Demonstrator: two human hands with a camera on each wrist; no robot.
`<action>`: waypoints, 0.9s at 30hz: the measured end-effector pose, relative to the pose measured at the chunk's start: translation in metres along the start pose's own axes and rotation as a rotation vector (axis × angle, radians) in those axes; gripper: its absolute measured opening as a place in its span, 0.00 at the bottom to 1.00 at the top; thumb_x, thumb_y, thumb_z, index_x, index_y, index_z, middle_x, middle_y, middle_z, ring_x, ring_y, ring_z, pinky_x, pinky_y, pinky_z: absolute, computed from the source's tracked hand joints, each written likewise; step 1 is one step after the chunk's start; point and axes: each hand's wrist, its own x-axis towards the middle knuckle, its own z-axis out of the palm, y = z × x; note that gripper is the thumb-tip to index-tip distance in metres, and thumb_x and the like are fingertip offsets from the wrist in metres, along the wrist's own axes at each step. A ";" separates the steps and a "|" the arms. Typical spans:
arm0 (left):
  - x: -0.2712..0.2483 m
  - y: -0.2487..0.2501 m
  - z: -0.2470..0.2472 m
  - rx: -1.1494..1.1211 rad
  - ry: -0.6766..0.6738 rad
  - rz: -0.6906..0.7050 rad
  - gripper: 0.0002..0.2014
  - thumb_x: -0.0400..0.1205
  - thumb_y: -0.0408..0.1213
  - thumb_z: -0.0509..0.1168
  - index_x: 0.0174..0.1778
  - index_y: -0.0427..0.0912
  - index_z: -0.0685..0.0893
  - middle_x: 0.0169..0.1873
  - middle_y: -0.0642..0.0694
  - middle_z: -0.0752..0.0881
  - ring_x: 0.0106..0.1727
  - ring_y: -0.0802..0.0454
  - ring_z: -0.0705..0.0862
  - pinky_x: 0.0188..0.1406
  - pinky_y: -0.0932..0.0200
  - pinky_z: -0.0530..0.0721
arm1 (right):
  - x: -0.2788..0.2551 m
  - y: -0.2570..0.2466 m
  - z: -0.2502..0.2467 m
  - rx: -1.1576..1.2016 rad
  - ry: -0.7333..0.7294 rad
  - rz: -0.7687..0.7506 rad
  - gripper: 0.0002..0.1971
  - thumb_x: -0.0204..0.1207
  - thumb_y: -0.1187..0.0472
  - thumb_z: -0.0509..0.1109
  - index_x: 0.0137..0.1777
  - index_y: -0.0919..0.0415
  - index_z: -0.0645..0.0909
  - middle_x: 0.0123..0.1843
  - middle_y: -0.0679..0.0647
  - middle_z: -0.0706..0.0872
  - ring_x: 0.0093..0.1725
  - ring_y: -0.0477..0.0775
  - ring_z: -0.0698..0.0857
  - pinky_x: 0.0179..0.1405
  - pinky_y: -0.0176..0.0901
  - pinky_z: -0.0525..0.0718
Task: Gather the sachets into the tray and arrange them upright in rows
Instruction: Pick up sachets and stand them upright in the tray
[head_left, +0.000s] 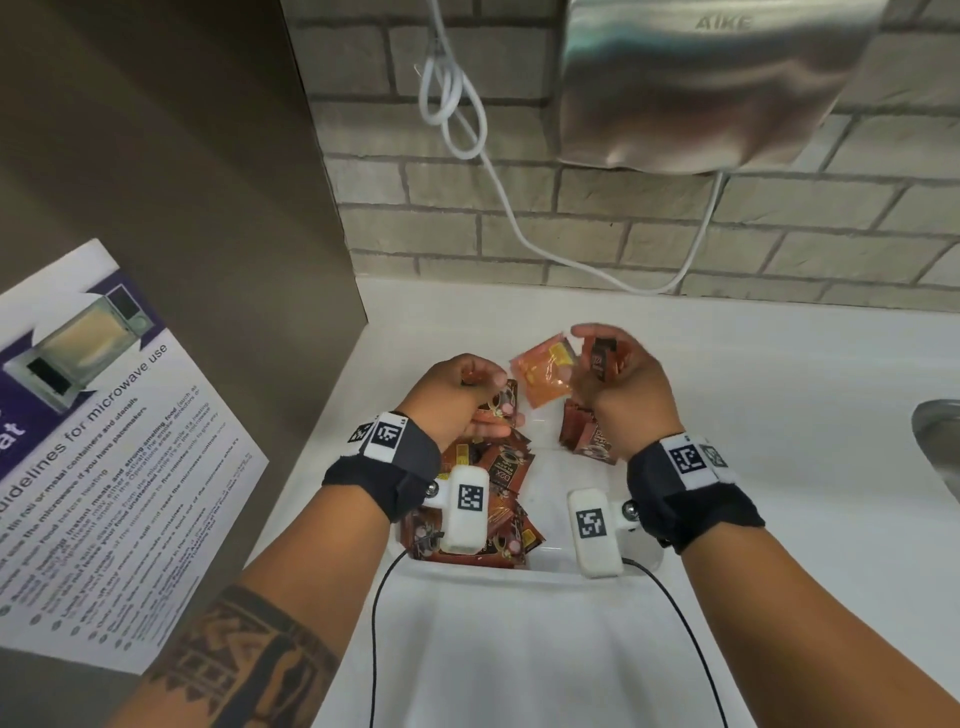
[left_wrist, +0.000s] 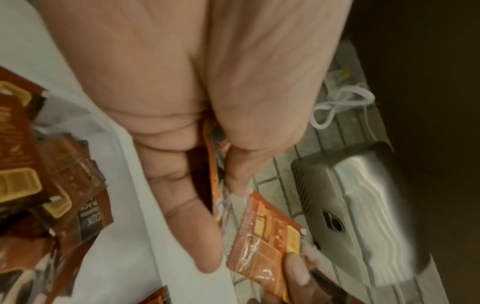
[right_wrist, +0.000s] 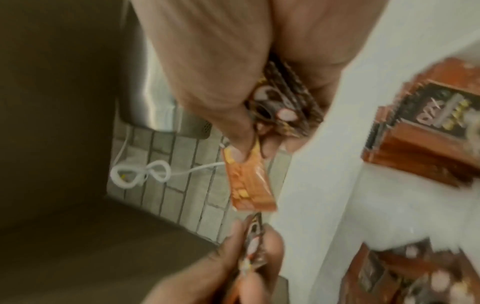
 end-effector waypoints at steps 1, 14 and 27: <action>-0.001 0.001 0.001 -0.076 -0.012 -0.031 0.06 0.88 0.37 0.66 0.55 0.38 0.80 0.50 0.34 0.87 0.47 0.36 0.92 0.35 0.56 0.90 | -0.001 -0.002 0.000 -0.052 0.025 -0.096 0.20 0.74 0.69 0.77 0.61 0.47 0.84 0.45 0.47 0.88 0.45 0.45 0.87 0.49 0.37 0.86; 0.010 0.007 -0.006 -0.146 0.021 0.090 0.10 0.82 0.26 0.71 0.53 0.44 0.85 0.52 0.43 0.87 0.40 0.49 0.90 0.30 0.58 0.89 | -0.001 0.003 0.000 -0.116 -0.079 -0.093 0.36 0.59 0.57 0.89 0.67 0.42 0.78 0.47 0.49 0.86 0.45 0.45 0.85 0.49 0.34 0.85; 0.012 0.005 0.005 -0.191 -0.091 0.149 0.12 0.83 0.17 0.64 0.55 0.38 0.80 0.52 0.35 0.86 0.50 0.40 0.88 0.44 0.50 0.92 | 0.005 0.004 0.005 0.282 -0.271 0.204 0.28 0.73 0.81 0.71 0.69 0.58 0.79 0.48 0.56 0.92 0.56 0.64 0.91 0.56 0.60 0.89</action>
